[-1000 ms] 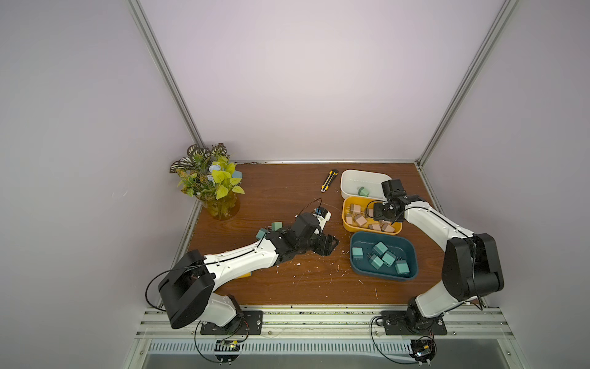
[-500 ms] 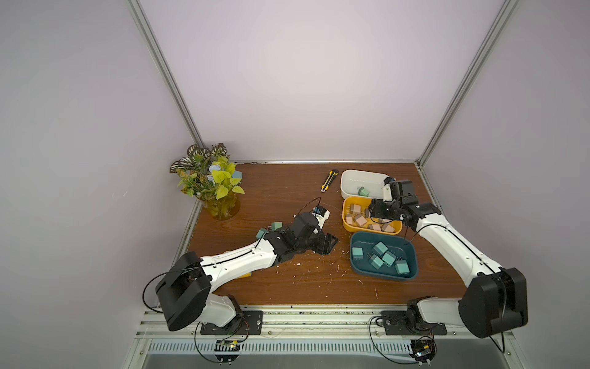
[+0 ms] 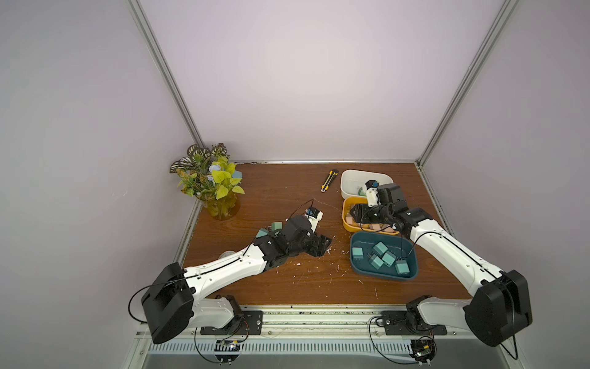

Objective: Place the plugs by color into the storage box
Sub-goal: Place the plug in the storage box, then pick up the plug from the center of the board.

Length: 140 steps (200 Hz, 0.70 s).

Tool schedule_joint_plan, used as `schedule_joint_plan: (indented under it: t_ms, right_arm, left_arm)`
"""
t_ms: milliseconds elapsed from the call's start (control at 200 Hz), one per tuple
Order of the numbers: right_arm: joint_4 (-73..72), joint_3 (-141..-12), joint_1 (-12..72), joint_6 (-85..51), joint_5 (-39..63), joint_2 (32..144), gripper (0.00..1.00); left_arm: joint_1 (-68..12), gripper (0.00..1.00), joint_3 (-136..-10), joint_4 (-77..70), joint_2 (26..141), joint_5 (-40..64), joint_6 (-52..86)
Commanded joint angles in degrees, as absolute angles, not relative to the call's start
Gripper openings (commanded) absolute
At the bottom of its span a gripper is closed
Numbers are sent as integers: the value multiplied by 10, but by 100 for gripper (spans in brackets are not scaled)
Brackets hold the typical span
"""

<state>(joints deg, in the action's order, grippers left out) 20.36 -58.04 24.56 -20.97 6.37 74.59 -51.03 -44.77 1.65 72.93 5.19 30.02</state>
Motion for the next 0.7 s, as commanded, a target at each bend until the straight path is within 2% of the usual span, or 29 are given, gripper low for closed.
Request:
schedule_joint_plan:
  t_ms: [0,410,695]
  right_arm:
    - [175,-588,265,-219,84,727,64]
    - [121,-580,345,-225,117,739,64]
    - [98,-585,396,-220,117,763,64]
  left_arm:
    - [-512,67,-425,43,704,18,299]
    - [-473,71,-324,98,547,-95,316]
    - [-469,75,-297,125,511,-171,331]
